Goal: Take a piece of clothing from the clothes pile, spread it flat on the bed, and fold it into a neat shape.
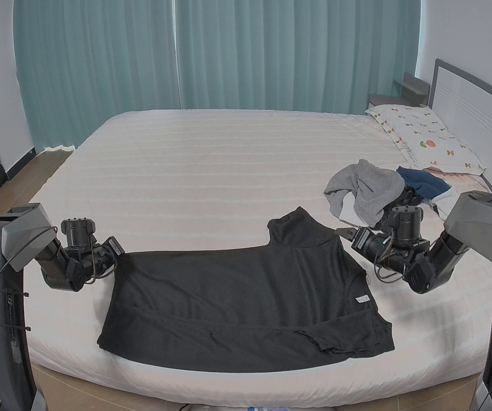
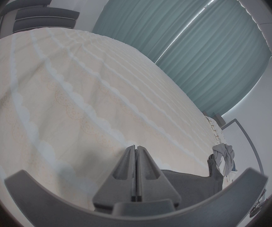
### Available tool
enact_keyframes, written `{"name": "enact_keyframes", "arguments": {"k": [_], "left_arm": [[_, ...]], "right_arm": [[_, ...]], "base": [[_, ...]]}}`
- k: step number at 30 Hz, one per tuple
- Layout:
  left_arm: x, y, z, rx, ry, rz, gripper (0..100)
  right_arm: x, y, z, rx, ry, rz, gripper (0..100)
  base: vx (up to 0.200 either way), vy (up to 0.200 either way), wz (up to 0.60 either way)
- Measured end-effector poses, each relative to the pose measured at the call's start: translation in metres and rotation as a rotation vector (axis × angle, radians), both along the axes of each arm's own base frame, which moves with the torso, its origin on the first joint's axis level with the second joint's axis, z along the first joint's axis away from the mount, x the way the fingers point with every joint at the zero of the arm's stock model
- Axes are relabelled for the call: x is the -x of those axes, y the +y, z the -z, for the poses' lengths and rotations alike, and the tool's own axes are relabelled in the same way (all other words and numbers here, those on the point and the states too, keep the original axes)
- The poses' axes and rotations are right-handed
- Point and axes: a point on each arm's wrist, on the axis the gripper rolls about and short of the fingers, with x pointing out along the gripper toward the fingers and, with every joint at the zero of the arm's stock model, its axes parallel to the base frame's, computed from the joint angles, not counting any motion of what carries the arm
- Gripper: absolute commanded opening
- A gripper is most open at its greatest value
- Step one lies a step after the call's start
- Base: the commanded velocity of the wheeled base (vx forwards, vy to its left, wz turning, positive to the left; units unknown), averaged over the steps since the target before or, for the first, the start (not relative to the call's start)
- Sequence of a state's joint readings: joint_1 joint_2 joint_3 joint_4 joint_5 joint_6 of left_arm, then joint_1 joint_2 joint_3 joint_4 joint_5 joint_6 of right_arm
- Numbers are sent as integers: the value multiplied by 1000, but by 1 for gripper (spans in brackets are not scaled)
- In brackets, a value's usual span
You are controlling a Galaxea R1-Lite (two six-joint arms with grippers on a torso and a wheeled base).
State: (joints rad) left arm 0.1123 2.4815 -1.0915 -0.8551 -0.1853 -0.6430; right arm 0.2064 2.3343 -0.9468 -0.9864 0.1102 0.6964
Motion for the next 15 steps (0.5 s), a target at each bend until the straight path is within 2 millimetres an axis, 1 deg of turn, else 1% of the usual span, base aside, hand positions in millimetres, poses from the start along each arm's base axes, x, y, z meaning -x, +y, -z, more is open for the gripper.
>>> {"name": "enact_keyframes", "arguments": {"k": [3, 6, 10, 13, 15], "left_arm": [[2, -1, 1, 1, 7, 1, 0], [3, -1, 2, 2, 12, 2, 0], [4, -2, 4, 4, 20, 4, 0], [5, -2, 4, 4, 23, 5, 0], [5, -3, 4, 4, 25, 6, 0]], "right_arm": [[-24, 6, -6, 21, -27, 0, 100], [-47, 12, -5, 47, -47, 9, 100], [-73, 17, 4, 77, -45, 21, 100], [-87, 19, 14, 97, -30, 30, 100], [-92, 19, 21, 108, -21, 33, 100]], "base": [[0, 0, 0], [0, 0, 0], [0, 0, 0], [0, 0, 0], [0, 0, 0]]}}
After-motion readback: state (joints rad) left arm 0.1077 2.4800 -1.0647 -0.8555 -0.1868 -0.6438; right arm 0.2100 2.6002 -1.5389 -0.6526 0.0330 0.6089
